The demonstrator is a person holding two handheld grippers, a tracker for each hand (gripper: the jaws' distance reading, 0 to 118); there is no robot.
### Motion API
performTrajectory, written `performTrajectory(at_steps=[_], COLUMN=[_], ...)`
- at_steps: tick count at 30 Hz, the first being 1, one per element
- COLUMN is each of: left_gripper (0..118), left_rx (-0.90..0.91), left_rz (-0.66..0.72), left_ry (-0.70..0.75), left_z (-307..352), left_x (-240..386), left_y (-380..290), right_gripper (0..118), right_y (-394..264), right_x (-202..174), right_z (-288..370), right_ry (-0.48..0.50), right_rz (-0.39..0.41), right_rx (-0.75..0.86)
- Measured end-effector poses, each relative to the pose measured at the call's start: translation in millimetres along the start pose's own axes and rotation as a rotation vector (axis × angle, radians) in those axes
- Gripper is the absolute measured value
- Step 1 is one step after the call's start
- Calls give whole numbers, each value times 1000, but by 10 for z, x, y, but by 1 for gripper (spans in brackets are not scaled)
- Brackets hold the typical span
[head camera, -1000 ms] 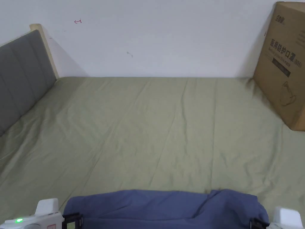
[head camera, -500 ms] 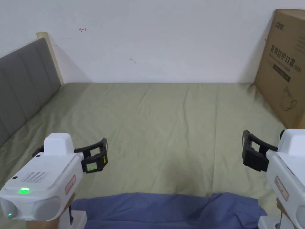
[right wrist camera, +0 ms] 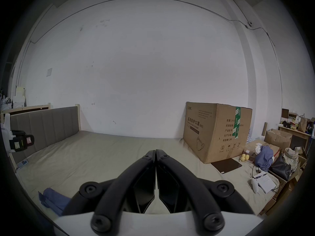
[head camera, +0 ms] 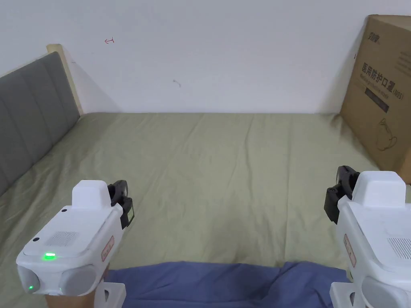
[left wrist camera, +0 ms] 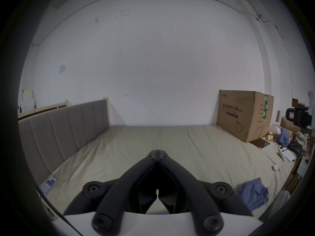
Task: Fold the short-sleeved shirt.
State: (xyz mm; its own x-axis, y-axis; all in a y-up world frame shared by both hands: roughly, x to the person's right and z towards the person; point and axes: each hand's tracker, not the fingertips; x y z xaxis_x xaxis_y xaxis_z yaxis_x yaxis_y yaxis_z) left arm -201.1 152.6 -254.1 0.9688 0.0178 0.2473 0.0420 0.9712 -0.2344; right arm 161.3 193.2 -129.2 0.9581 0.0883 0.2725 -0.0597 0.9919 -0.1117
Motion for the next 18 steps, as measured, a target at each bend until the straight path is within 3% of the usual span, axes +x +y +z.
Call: performTrajectory(at_steps=[7,14,16,18], left_gripper=[0,0,15,67], left_rx=[-363,-639,-707,-752], left_rz=[348,475,514,533], left_ry=[-173,-175,-151,-110], left_z=[-367,-528,-581,-602], left_x=[-787,-1543,-1702,-1757], left_y=[-447,-1127,-1309,-1436], right_gripper=[0,0,0,0], right_y=[-89,-225,-282,-324], right_x=[-28,-86,-102,-141], right_z=[-130,-331,-385,-456], right_ry=[6,17,25,23], right_rz=[7,12,1,8], right_rx=[-31,-85,-95,-120])
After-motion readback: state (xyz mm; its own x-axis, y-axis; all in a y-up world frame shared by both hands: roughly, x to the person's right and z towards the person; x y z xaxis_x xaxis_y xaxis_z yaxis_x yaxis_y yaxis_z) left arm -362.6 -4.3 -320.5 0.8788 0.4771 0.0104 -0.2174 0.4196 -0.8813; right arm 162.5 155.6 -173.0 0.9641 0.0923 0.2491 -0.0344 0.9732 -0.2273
